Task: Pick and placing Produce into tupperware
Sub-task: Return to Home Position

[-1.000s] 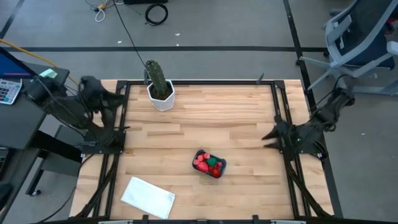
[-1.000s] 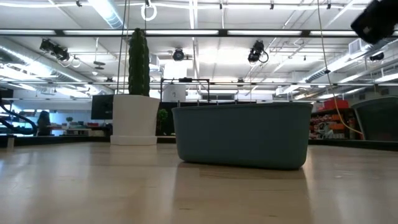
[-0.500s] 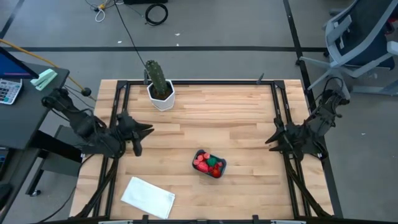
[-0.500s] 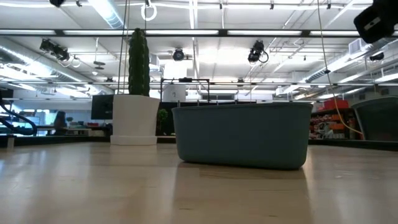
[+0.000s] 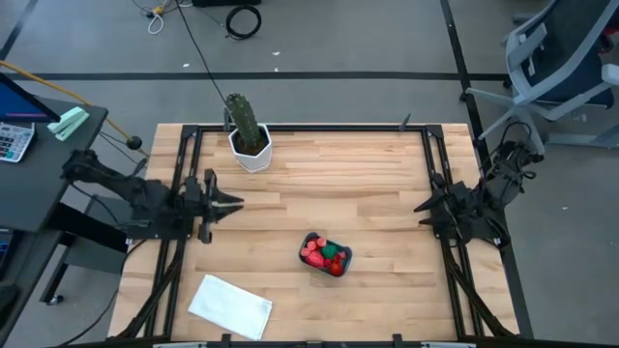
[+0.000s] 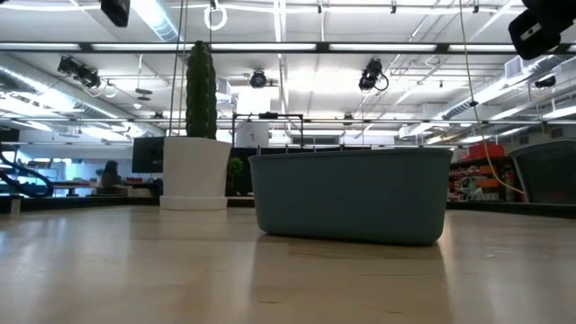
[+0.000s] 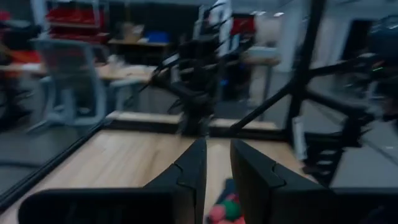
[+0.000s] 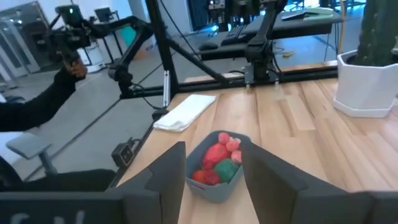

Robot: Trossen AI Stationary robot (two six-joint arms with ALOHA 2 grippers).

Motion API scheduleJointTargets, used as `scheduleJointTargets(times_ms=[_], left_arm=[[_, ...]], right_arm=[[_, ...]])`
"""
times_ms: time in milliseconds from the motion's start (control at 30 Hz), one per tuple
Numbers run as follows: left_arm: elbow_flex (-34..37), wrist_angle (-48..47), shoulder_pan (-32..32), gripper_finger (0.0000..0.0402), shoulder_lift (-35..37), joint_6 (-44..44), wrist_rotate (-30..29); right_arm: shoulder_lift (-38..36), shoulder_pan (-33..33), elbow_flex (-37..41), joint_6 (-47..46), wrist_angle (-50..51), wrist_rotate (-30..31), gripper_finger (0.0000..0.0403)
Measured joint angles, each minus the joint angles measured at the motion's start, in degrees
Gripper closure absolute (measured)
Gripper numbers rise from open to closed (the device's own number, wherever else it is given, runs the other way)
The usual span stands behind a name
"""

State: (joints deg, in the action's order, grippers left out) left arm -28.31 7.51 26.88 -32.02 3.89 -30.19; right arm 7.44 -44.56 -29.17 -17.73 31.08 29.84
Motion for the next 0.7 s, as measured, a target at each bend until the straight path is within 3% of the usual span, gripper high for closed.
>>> scheduleJointTargets(times_ms=[167,367,500,700], left_arm=[[0.2,-7.7,-1.6,0.0327,9.2,-0.2,0.0],[2.1,-8.8,-0.7,0.0335,16.4,-2.5,0.0],[8.1,-4.1,-0.7,0.0332,16.3,-2.4,0.1],[21.0,12.3,-1.1,0.0326,16.0,0.2,1.9]], right_arm=[[-2.0,0.0,0.1,0.6,0.4,0.3,0.0238],[-7.3,0.0,-0.1,4.3,0.7,1.3,0.0238],[-6.6,0.2,0.8,3.6,0.8,3.6,0.0238],[-6.4,0.2,2.9,1.1,-0.1,5.5,0.0238]])
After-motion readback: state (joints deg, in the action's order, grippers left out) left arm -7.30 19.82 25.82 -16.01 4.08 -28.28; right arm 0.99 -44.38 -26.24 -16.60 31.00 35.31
